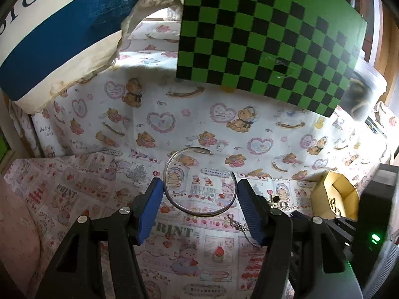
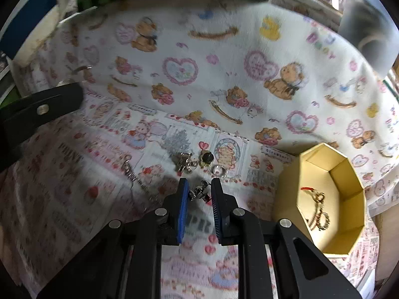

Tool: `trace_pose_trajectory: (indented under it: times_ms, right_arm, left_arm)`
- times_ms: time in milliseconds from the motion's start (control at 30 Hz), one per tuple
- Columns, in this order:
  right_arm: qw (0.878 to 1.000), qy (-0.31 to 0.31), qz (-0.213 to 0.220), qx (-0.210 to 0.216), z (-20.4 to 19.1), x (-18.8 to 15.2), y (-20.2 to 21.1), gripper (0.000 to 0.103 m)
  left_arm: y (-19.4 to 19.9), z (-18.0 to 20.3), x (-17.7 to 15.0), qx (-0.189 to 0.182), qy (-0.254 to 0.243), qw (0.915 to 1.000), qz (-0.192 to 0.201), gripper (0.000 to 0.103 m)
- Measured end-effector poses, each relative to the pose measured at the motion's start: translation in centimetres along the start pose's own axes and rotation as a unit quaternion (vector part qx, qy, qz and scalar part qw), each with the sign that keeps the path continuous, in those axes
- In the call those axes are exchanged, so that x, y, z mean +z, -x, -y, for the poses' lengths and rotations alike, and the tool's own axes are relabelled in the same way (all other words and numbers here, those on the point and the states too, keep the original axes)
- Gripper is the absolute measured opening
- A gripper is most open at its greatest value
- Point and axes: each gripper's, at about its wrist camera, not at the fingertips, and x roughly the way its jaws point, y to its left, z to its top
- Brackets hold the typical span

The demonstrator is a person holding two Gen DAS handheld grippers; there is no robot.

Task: Organize jewelry
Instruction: 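Grasp a silver charm from the pile with the right tool while the left holds the bangle, then lower the bangle and charm into the gold box and open both tools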

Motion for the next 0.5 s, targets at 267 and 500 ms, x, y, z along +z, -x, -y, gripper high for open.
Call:
trace_pose_trajectory:
  times_ms: [267, 500]
  right_arm:
    - [0.997, -0.034, 0.069, 0.022, 3.9, -2.3, 6.9, 0.020]
    - [0.988, -0.081, 0.129, 0.027, 8.9, -3.8, 10.6, 0.020]
  left_arm:
    - [1.5, 2.6, -0.5, -0.023, -0.034, 0.9990, 0.018, 0.060]
    - [3.5, 4.7, -0.8, -0.046, -0.055, 0.9968, 0.037, 0.060]
